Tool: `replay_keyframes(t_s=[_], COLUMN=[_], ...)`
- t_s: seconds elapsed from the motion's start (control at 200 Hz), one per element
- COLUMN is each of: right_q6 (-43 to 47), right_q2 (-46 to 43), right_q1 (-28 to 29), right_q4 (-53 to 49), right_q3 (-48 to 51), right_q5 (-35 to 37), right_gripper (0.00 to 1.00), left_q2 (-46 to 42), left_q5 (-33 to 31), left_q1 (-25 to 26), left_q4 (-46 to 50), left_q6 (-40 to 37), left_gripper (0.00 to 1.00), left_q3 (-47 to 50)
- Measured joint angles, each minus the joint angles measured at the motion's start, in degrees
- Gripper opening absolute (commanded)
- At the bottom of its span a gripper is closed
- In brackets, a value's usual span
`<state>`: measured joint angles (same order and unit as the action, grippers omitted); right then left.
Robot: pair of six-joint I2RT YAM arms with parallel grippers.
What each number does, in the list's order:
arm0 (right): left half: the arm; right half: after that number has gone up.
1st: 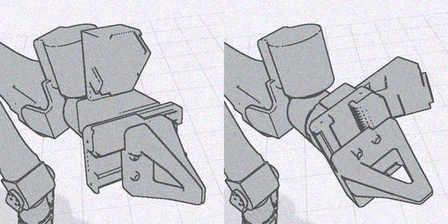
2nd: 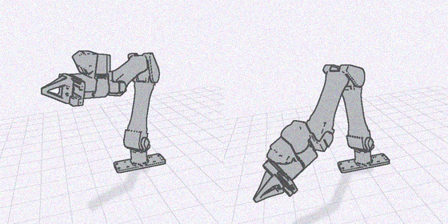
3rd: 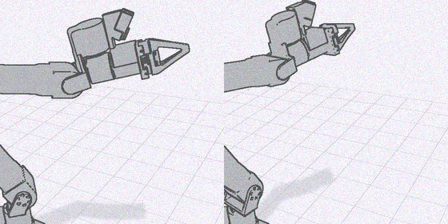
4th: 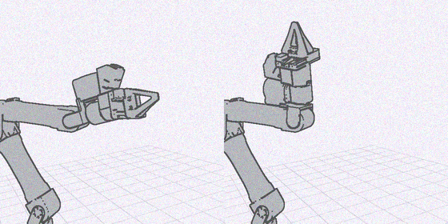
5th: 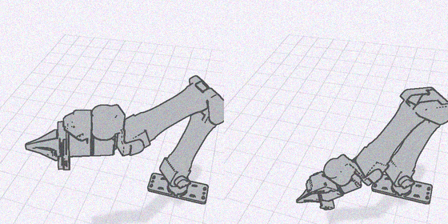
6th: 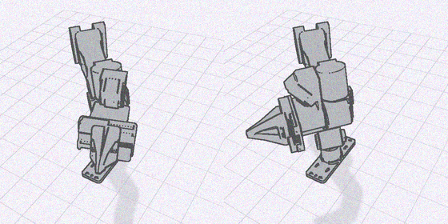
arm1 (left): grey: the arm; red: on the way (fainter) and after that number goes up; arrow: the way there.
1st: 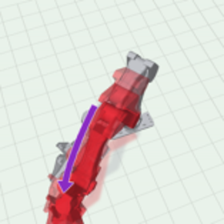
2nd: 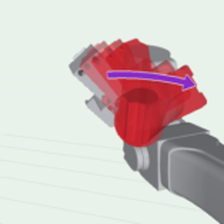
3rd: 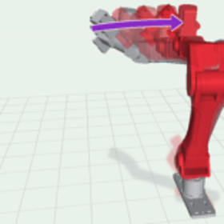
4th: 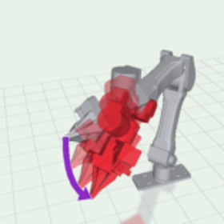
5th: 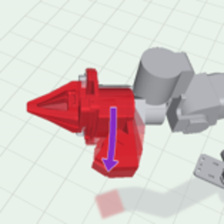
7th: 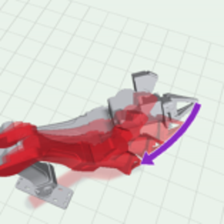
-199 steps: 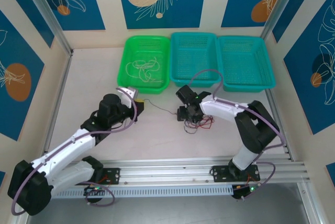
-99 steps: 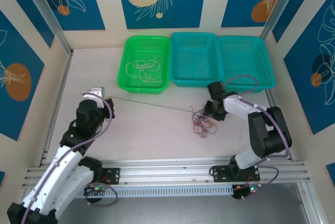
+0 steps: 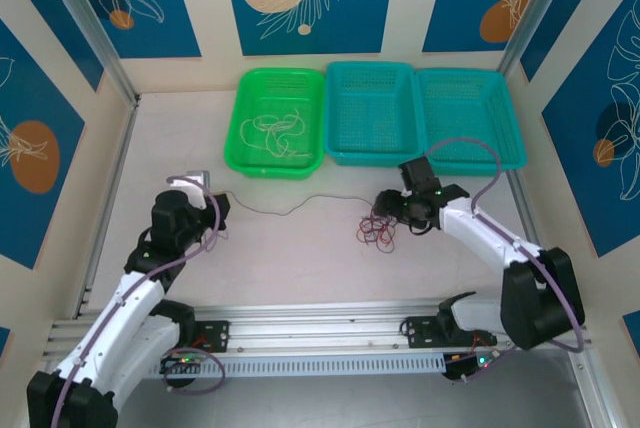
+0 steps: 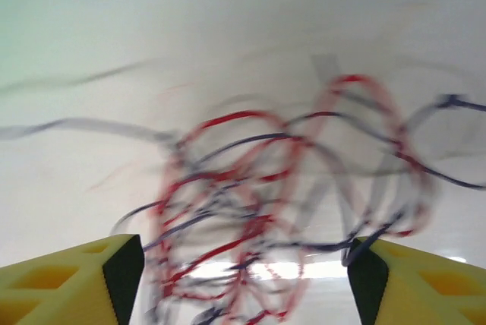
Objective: Untangle the cables
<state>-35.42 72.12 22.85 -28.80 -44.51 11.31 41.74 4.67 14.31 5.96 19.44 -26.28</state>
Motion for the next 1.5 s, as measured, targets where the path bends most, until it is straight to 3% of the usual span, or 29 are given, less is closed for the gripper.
replay_keyframes(t_s=[0.12,0.265,0.41,0.51,0.665,0.96,1.085,1.18,1.28,1.38,1.5], right_q6=[0.7,0.6,0.8,1.3,1.7,1.6,1.5,0.9,-0.1,-0.6,-1.1], right_q2=[1.9,10.1,13.6,13.6,13.5,11.2,11.0,11.1,11.9,13.6,15.9], right_q1=[7.5,9.4,9.3,9.1,8.8,8.8,8.8,8.8,8.8,8.8,8.8], right_q4=[0.1,-1.4,-4.3,-4.7,-5.2,-5.4,-5.4,-5.4,-5.3,-5.2,-5.2], right_q3=[-3.4,-6.3,-6.4,-6.4,-6.4,-6.1,-5.6,-5.5,-5.5,-5.5,-5.8], right_q5=[0.8,4.7,7.6,8.1,8.2,7.7,7.0,6.3,6.1,5.8,5.9], right_gripper=[0.76,0.75,0.73,0.70,0.68,0.66,0.63,0.57,0.54,0.54,0.47], left_q2=[2.8,3.5,7.5,16.6,33.8,59.2,64.8,67.0,68.8,69.6,69.1], left_q5=[0.3,2.4,5.9,7.5,8.9,8.8,9.0,10.6,12.2,13.1,13.8], left_q1=[0.1,1.9,11.3,19.1,26.2,28.7,28.7,28.7,28.7,28.7,28.7], left_q4=[0.0,-0.8,-5.0,-8.2,-11.9,-16.2,-17.1,-17.8,-18.3,-18.4,-19.4], left_q6=[-1.0,-4.4,-10.5,-15.5,-21.6,-24.8,-25.1,-25.0,-24.4,-24.3,-24.3], left_gripper=[0.55,0.66,0.70,0.72,0.75,0.76,0.67,0.53,0.30,0.00,0.00], left_q3=[0.0,-0.1,-2.9,-8.2,-17.4,-32.0,-35.3,-35.8,-35.9,-35.9,-35.1])
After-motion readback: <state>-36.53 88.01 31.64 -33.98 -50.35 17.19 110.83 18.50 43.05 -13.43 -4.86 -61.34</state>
